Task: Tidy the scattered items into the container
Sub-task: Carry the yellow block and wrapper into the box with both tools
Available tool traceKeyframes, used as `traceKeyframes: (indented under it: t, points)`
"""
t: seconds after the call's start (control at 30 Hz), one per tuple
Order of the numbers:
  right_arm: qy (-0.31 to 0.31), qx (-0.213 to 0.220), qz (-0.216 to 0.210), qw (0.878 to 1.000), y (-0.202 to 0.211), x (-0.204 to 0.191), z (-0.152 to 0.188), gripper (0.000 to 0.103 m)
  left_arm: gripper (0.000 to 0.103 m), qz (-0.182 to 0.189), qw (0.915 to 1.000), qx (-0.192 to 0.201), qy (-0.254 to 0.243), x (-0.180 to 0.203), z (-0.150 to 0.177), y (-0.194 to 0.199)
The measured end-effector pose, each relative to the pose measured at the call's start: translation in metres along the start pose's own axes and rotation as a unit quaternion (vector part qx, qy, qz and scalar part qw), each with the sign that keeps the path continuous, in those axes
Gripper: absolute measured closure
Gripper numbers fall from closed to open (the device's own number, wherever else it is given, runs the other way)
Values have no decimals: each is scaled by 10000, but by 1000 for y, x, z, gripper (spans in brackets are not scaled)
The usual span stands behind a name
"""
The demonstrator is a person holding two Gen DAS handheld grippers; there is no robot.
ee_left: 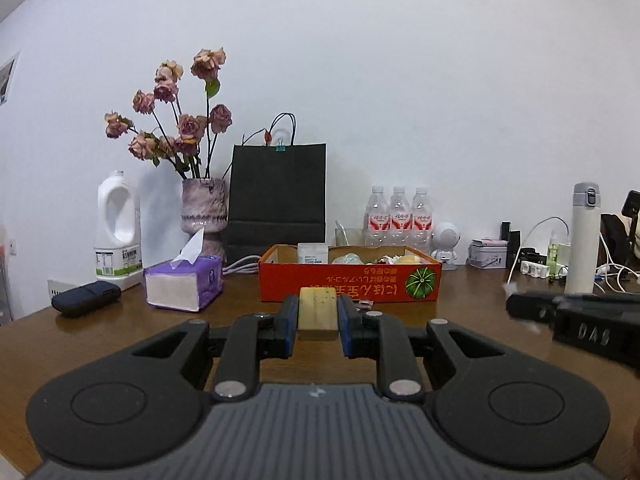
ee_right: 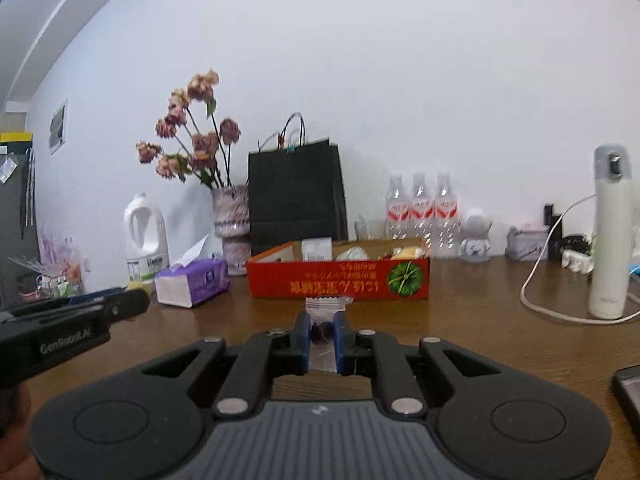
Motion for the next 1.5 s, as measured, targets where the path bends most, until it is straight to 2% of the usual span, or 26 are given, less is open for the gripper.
traceKeyframes:
  t: [0.2, 0.33, 0.43, 0.6, 0.73, 0.8, 0.87, 0.93, 1.0, 1.03, 1.07, 1.13, 1.17, 1.23, 1.3, 1.33, 1.37, 1.4, 1.43, 1.47, 1.5]
  points:
    - [48, 281, 120, 9995, 1, 1, -11, 92, 82, -68, 9999, 57, 125, -9, -7, -17]
    - [172, 331, 160, 9992, -32, 2, -28, 92, 81, 61, 9997, 43, 221, -16, -22, -56]
    - [164, 404, 150, 9989, -69, 6, -49, 92, 81, 49, 9997, 181, 171, -24, -39, -98]
    - [-3, 449, 107, 9989, -139, 13, -77, 92, 81, 49, 9998, 102, 162, -42, -56, -176]
    - [-164, 309, 124, 9993, -199, 25, -96, 92, 82, 169, 9988, -299, 343, -62, -73, -249]
    - [-276, 19, -2, 9996, -238, 31, -111, 92, 82, 442, 9952, -734, 483, -67, -84, -296]
    - [-374, -625, -198, 9971, -290, 37, -127, 92, 82, 674, 9856, -1382, 706, -71, -88, -341]
    - [-422, -1464, -308, 9878, -340, 41, -133, 92, 82, 914, 9638, -2294, 1003, -71, -80, -386]
    - [-631, -2388, -456, 9680, -391, 48, -131, 92, 82, 1070, 9342, -3247, 1016, -67, -61, -424]
    - [-745, -2789, -427, 9565, -417, 53, -127, 92, 82, 1053, 9241, -3543, 974, -66, -53, -438]
    - [-748, -3128, -423, 9459, -437, 55, -121, 92, 82, 1029, 9162, -3767, 904, -65, -44, -451]
    - [-961, -3661, -328, 9250, -469, 62, -104, 92, 82, 795, 9074, -4045, 816, -70, -29, -473]
    - [-940, -3868, -260, 9170, -481, 63, -95, 92, 82, 791, 9023, -4160, 810, -70, -22, -480]
    - [-775, -4118, -69, 9080, -499, 64, -79, 92, 81, 780, 8884, -4432, 903, -71, -8, -491]
    - [-555, -4274, 128, 9023, -509, 66, -66, 91, 80, 831, 8801, -4568, 992, -69, -1, -496]
    - [-460, -4348, 236, 8990, -514, 67, -61, 87, 78, 821, 8780, -4609, 1003, -70, -1, -498]
    - [-438, -4429, 317, 8949, -519, 68, -57, 85, 75, 862, 8758, -4638, 1020, -70, -3, -498]
    - [-548, -4459, 331, 8928, -521, 70, -56, 74, 63, 911, 8734, -4672, 1032, -71, -9, -498]
    - [-759, -4432, 324, 8926, -522, 71, -59, 54, 54, 939, 8716, -4693, 1061, -72, -16, -495]
    - [-907, -4393, 334, 8931, -522, 71, -64, 44, 35, 965, 8700, -4708, 1101, -74, -24, -493]
    - [-1010, -4346, 299, 8945, -520, 70, -70, 35, 24, 963, 8712, -4678, 1138, -79, -35, -489]
Point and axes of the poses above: each gripper's, at about its wrist camera, not at the fingertips, and y roughly against the way its jaws point, x to its right, z to its underside, the point moved 9 cm from there along -y, roughly the way its jaws point, and after that the axes turned 8 degrees about z, right-handed, at the moved point
